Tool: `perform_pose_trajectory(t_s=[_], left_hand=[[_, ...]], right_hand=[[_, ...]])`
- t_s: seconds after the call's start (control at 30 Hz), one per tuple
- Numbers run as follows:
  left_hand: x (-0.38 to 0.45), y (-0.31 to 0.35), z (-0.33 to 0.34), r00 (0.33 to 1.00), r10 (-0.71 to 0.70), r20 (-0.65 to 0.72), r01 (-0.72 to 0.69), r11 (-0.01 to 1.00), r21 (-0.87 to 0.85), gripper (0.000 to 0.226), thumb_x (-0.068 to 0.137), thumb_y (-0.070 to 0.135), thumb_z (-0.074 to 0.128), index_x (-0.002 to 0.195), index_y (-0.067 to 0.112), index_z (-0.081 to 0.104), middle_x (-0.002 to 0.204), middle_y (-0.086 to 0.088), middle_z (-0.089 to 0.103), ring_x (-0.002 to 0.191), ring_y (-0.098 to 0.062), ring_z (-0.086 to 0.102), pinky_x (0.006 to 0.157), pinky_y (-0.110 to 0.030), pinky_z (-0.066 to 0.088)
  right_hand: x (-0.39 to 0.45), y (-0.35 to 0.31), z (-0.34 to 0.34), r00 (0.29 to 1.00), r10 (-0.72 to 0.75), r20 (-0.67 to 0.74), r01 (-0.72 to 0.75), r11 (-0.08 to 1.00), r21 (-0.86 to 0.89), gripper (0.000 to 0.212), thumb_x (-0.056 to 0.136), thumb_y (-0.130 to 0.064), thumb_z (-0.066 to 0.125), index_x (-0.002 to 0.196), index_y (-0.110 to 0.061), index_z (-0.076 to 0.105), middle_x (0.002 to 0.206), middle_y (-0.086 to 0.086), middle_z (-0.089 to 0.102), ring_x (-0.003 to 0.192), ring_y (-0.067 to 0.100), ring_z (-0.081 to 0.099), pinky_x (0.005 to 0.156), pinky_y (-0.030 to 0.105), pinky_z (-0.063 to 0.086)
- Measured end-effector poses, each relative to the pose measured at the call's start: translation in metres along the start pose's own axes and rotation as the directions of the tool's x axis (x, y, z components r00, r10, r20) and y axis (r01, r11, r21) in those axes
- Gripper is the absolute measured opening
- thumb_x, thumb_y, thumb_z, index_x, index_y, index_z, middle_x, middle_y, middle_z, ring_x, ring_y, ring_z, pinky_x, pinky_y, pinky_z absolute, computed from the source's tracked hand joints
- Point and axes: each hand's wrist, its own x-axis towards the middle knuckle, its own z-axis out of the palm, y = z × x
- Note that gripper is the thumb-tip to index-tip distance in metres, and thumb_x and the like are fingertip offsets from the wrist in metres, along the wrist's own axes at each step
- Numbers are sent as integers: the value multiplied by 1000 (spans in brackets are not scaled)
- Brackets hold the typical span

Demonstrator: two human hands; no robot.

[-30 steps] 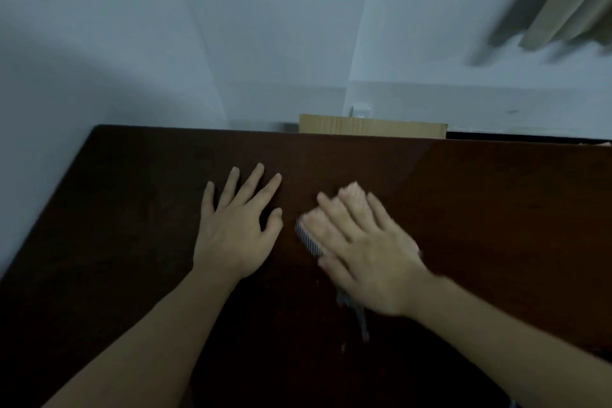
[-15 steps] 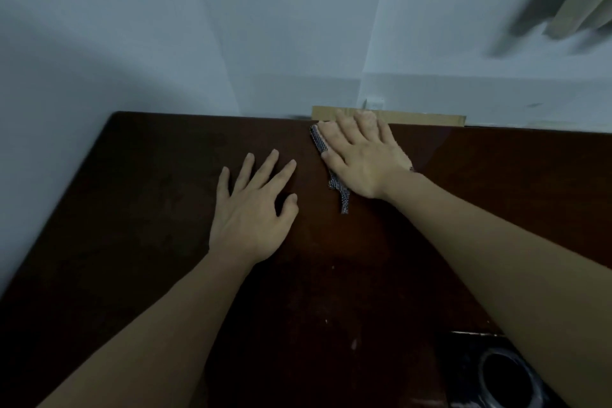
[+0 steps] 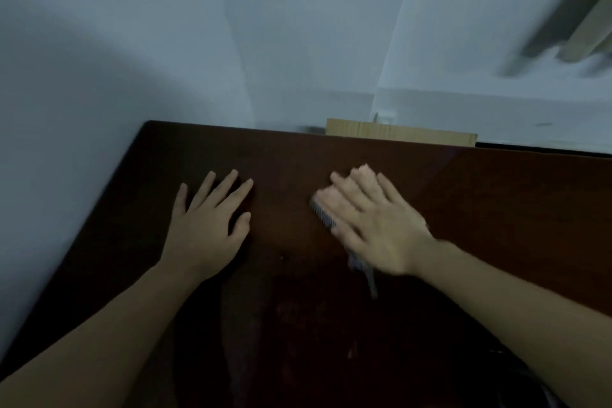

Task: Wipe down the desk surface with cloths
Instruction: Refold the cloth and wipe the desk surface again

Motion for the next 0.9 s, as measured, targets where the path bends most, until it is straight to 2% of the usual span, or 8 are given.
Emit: perform_pose_trajectory(t_s=[0.1, 0.23, 0.4, 0.5, 0.57, 0.7, 0.77, 0.9], left_hand=[[-5, -9, 5, 1000, -29, -4, 28, 998, -61, 67, 92, 58, 15, 158, 45, 17, 168, 15, 5, 155, -13, -5, 125, -47, -6], [-6, -9, 10, 999, -38, -33, 36, 997, -66, 65, 94, 56, 16, 158, 46, 17, 168, 16, 4, 155, -13, -5, 125, -46, -5], [-6, -12, 13, 998, -23, -59, 19, 997, -71, 67, 92, 58, 14, 158, 45, 19, 167, 16, 7, 156, -13, -1, 124, -45, -4], [-6, -12, 13, 997, -13, -81, 6, 996, -86, 67, 92, 58, 15, 157, 44, 24, 167, 15, 11, 156, -14, 2, 124, -46, -3], [-6, -12, 13, 996, -13, -85, 5, 996, -92, 67, 92, 58, 16, 157, 44, 24, 167, 15, 11, 156, -14, 3, 124, -45, -3], [-5, -13, 13, 999, -24, -48, 21, 997, -71, 64, 94, 56, 17, 157, 47, 16, 167, 17, 4, 155, -11, -4, 124, -44, -6], [-5, -13, 12, 998, -24, -55, 19, 997, -81, 64, 94, 56, 18, 157, 47, 16, 167, 17, 4, 155, -11, -5, 124, -44, -7], [-6, -11, 10, 998, -24, -56, 19, 996, -91, 64, 94, 56, 20, 157, 47, 18, 168, 17, 6, 155, -11, -5, 124, -43, -8]], right_hand=[[56, 16, -16, 981, 194, -33, -192, 980, 54, 59, 102, -58, 1, 158, -44, -12, 170, -3, -14, 155, 28, -17, 124, 53, -9], [87, 1, -24, 969, 247, -12, -245, 964, 101, 58, 107, -53, 12, 161, -39, -5, 171, 0, -11, 156, 29, -15, 123, 55, -10], [31, -49, -7, 998, 63, 1, -63, 997, 53, 69, 95, -60, -7, 160, -39, -10, 170, 2, -13, 155, 32, -16, 123, 58, -8], [-14, -76, 6, 994, -111, 1, 110, 993, 42, 63, 102, -60, 11, 161, -40, 4, 171, 1, 1, 157, 31, -6, 122, 55, -2], [-18, -73, 5, 988, -150, 24, 149, 988, 34, 61, 103, -60, 15, 161, -44, 3, 171, -2, -3, 156, 28, -9, 122, 53, -5], [39, -45, -8, 1000, -14, -6, 14, 1000, -14, 61, 100, -62, 1, 157, -46, -15, 168, -6, -18, 155, 25, -20, 124, 50, -13], [79, -27, -17, 994, 96, -45, -96, 995, 0, 63, 98, -62, -3, 158, -46, -12, 170, -4, -14, 156, 27, -15, 124, 52, -9], [122, -18, -29, 975, 219, -24, -216, 972, 86, 58, 106, -55, 10, 161, -40, -3, 171, 0, -9, 156, 28, -13, 124, 55, -8]])
